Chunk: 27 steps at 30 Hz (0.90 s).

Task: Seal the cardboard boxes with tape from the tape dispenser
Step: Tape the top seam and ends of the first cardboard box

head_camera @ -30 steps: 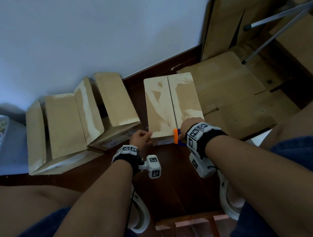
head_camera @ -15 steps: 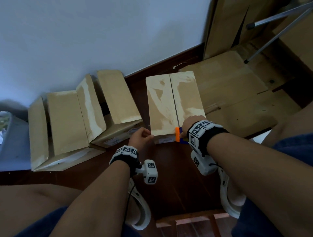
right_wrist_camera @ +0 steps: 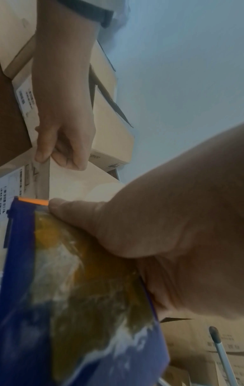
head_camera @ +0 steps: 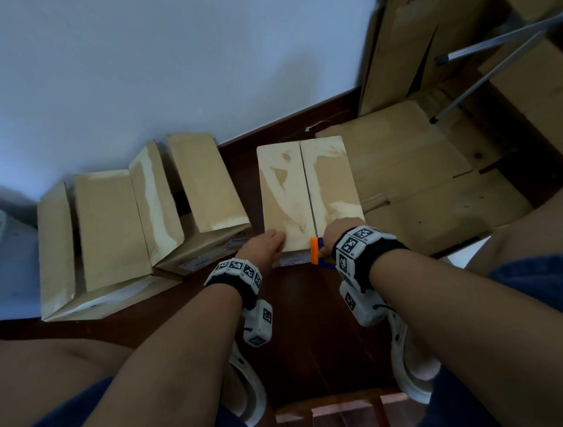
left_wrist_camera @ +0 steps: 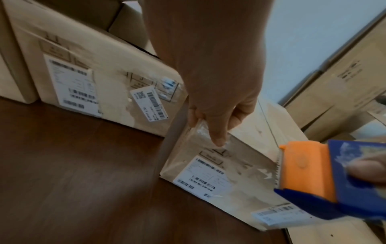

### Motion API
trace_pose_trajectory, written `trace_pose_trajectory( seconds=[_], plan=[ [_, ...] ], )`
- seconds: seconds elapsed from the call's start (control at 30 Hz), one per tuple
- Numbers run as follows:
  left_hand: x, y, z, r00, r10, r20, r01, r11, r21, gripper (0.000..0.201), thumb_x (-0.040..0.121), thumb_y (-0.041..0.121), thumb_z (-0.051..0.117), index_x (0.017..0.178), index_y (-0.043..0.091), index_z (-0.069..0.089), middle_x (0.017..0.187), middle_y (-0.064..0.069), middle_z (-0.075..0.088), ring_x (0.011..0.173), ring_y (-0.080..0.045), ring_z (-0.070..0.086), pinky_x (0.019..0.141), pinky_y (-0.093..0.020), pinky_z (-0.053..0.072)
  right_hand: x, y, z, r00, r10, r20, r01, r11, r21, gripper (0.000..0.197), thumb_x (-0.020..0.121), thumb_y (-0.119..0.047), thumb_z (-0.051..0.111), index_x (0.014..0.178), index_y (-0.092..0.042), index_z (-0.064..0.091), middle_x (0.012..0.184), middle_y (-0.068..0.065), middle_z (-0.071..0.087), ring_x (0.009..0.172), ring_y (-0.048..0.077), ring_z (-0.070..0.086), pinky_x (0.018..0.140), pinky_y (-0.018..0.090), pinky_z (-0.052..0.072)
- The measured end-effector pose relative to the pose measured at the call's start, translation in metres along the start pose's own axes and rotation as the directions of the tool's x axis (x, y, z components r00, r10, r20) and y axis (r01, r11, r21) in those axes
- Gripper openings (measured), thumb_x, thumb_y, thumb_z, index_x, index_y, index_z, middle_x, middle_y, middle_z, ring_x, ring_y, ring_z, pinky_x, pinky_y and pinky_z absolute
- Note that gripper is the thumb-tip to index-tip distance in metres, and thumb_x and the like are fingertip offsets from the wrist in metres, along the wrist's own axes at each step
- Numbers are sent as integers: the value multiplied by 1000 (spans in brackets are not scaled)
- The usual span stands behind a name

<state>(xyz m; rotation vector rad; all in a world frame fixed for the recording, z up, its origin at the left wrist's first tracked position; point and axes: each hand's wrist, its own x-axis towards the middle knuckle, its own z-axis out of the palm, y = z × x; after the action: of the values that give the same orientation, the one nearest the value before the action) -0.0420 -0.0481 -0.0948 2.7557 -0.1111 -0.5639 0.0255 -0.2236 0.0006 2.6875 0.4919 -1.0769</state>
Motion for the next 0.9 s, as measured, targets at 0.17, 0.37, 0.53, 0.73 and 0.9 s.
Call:
trace_pose_trajectory(
  seconds=[0.17,0.37,0.53,0.73,0.9],
  plan=[
    [8,8,-10,994,-20,110,10,996,90,24,92,27,57,106,12,45,105,-8,49,95,-30,58,77,-41,49,-30,11,-18,992,-123,-42,121,991,-56,42,92,-40,55,126,-15,61,124,8,60,123,28,53,96,37,42],
    [24,44,-1,999,16,40,-20,997,81,32,91,28,59,114,8,48,110,-11,50,99,-30,56,72,-36,40,12,10,-11,990,-35,139,52,992,-115,49,81,-60,65,68,-12,60,66,0,53,65,18,59,72,27,50],
    [37,48,-5,991,-43,125,27,992,126,31,94,24,53,119,6,46,116,-14,50,103,-34,57,72,-37,40,13,23,-2,985,-57,161,64,997,-34,61,88,-64,49,64,-9,46,60,4,42,53,17,39,52,27,33],
    [49,60,-7,971,-164,173,124,967,221,32,93,20,52,123,9,51,121,-13,55,108,-31,58,84,-38,47,19,43,2,974,-113,196,122,992,-34,54,88,-57,56,64,-11,43,62,2,41,52,14,36,54,27,33],
    [53,64,-7,965,-212,153,163,946,280,20,90,24,56,104,12,63,104,-8,64,91,-25,63,70,-32,45,24,50,6,972,-116,202,137,986,-91,54,83,-60,62,69,-9,50,60,2,45,49,14,41,46,25,35]
  ],
)
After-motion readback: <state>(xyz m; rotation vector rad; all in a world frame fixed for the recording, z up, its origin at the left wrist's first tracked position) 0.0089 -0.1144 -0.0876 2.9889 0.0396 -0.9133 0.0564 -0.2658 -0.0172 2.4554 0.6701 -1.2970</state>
